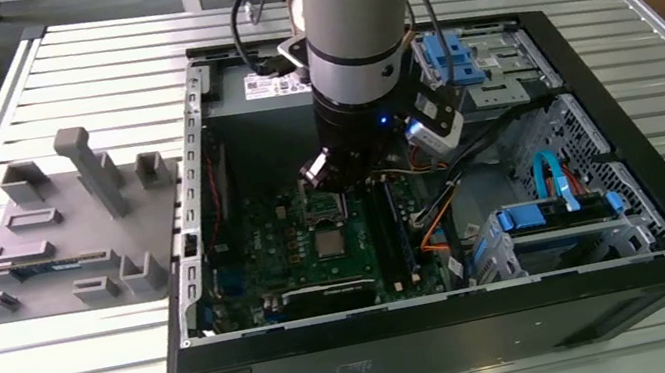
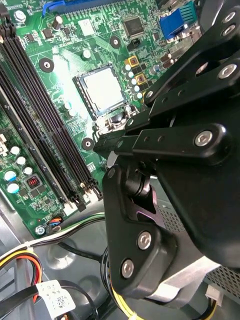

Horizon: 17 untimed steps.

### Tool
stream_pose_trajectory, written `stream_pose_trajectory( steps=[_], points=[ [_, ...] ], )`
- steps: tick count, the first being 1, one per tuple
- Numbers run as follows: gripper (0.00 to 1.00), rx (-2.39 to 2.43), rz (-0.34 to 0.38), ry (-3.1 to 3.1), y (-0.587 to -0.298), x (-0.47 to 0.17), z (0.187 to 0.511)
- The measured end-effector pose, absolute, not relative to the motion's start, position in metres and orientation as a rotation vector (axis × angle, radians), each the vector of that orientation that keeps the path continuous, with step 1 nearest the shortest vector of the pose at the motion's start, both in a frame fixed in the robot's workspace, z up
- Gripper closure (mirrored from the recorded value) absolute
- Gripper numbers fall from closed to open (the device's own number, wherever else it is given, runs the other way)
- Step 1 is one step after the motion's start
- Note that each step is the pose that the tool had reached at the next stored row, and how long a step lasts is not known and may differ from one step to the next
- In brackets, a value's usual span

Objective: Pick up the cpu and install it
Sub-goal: 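Close the cpu cover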

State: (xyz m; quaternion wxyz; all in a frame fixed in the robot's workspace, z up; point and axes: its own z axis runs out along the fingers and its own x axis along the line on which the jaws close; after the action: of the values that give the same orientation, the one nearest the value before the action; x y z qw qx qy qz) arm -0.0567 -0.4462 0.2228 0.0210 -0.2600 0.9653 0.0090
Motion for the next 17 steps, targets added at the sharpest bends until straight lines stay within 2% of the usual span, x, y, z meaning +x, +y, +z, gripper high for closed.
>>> stream_pose_trajectory(
  steps=[17],
  points=[
    [0.89, -0.806, 0.028, 2.993, -0.4446, -0.0567, 0.2210]
  ],
)
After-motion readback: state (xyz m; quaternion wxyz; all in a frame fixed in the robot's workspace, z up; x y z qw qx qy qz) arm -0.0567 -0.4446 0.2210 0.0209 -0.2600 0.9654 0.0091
